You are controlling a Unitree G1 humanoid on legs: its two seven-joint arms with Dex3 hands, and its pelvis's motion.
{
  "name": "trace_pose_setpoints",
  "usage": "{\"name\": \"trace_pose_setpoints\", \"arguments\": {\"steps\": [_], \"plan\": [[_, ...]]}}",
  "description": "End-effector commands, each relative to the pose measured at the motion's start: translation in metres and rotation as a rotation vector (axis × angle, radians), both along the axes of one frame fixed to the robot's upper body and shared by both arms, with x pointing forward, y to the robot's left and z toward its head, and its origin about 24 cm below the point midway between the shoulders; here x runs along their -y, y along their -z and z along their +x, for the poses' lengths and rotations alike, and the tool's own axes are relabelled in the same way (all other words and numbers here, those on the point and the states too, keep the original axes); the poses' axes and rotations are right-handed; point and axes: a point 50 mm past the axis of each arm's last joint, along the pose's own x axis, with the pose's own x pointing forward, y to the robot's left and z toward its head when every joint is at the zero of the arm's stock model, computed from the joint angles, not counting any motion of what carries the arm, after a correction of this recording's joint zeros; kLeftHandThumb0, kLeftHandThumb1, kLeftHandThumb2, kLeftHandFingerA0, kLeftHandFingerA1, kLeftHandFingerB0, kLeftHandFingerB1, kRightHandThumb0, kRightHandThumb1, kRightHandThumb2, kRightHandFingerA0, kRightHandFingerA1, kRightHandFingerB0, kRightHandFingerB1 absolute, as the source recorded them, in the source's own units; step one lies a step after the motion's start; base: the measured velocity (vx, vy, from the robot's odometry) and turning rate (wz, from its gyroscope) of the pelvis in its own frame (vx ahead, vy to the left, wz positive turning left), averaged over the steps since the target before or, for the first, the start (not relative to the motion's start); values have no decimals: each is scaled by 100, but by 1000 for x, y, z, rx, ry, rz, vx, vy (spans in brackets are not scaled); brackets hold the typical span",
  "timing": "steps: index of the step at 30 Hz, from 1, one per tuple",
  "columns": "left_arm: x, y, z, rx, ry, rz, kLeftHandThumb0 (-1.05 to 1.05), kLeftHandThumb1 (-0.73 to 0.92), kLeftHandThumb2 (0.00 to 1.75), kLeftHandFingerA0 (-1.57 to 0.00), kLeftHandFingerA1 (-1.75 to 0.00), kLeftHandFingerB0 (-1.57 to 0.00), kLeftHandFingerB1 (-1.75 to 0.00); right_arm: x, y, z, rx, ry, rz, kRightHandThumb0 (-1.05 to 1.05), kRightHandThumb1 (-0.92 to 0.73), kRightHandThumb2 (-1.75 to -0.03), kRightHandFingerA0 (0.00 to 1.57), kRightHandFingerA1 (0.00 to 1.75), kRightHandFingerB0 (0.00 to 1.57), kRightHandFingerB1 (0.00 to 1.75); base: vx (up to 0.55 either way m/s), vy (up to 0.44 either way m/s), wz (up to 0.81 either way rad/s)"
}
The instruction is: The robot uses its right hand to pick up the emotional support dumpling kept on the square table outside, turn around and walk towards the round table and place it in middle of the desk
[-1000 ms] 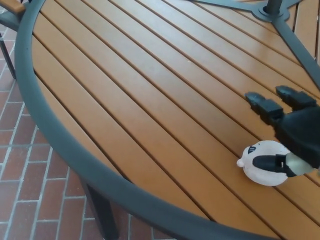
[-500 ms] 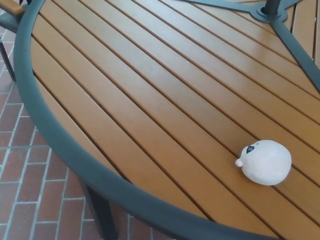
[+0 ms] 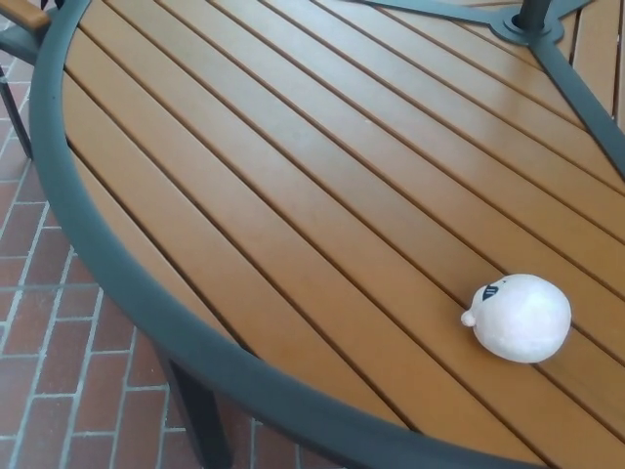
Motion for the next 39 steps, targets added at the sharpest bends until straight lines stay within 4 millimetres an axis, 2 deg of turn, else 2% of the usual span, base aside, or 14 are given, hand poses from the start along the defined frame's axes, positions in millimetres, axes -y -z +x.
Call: {"name": "trace_pose_setpoints", "arguments": {"steps": [1, 7, 8, 11, 15, 16, 18, 19, 21, 27, 28, 37, 38, 39], "plan": [[-11, -6, 6, -11, 1, 66, -18, 62, 66, -80, -71, -79, -60, 89, 7, -146, 776, 426, -21, -17, -45, -107, 121, 114, 105, 97, 0, 0, 0], [-8, -3, 3, -19, -17, 48, -19, 64, 66, -81, -76, -78, -60, 102, 38, -155, 646, 579, -120, -23, -49, -102, 118, 121, 106, 98, 0, 0, 0], [-9, -3, 1, -18, -19, 49, -12, 56, 80, -84, -79, -83, -60, 106, 55, -161, 573, 644, -115, -20, -56, -86, 111, 122, 105, 89, 0, 0, 0], [-11, -4, 0, -4, -58, 27, -10, 56, 82, -85, -84, -84, -60, 111, 90, -181, 419, 786, -94, -23, -61, -80, 108, 122, 101, 91, 0, 0, 0], [-11, -4, 0, -2, -62, 25, -10, 56, 82, -85, -84, -84, -60, 111, 91, -182, 416, 790, -99, -23, -61, -80, 108, 122, 101, 91, 0, 0, 0], [-11, -4, -1, -5, -57, 30, -17, 58, 72, -85, -86, -87, -59, 112, 116, -198, 292, 919, -39, -27, -66, -66, 97, 129, 92, 100, 0, 0, 0], [-11, -4, -1, -8, -50, 35, -17, 58, 72, -85, -86, -87, -59, 109, 145, -220, 129, 1075, 34, -27, -66, -66, 97, 129, 92, 100, 0, 0, 0], [-11, -3, -3, -23, -42, 39, -24, 62, 58, -81, -73, -77, -59, 104, 168, -236, 36, 1187, 166, -29, -53, -56, 109, 84, 87, 49, 0, 0, 0], [-11, -3, -5, -42, -33, 43, -24, 62, 58, -81, -73, -77, -59, 97, 190, -251, -32, 1280, 325, -29, -53, -56, 109, 84, 87, 49, 0, 0, 0], [-10, 0, -7, -85, -34, 41, -27, 60, 58, -80, -75, -76, -56, 95, 199, -262, 134, 1346, 595, -35, -63, -60, 102, 84, 82, 50, 0, 0, 0], [-10, 1, -9, -97, -31, 41, -30, 62, 58, -77, -71, -71, -55, 95, 203, -259, 123, 1343, 643, -35, -64, -60, 82, 49, 76, 51, 0, 0, 0], [-9, 3, -16, -161, -11, 51, -33, 62, 58, -74, -69, -74, -55, 91, 219, -245, 83, 1345, 762, -29, -66, -61, 81, 55, 74, 55, 0, 0, 0], [-9, 3, -19, -164, -20, 50, -32, 62, 58, -72, -68, -72, -55, 88, 224, -243, 45, 1328, 779, -24, -63, -59, 57, 41, 81, 54, 0, 0, 0], [-9, 4, -21, -166, -27, 50, -32, 62, 58, -72, -68, -72, -55, 85, 228, -241, 16, 1315, 792, -24, -63, -59, 57, 41, 81, 54, 0, 0, 0]]}}
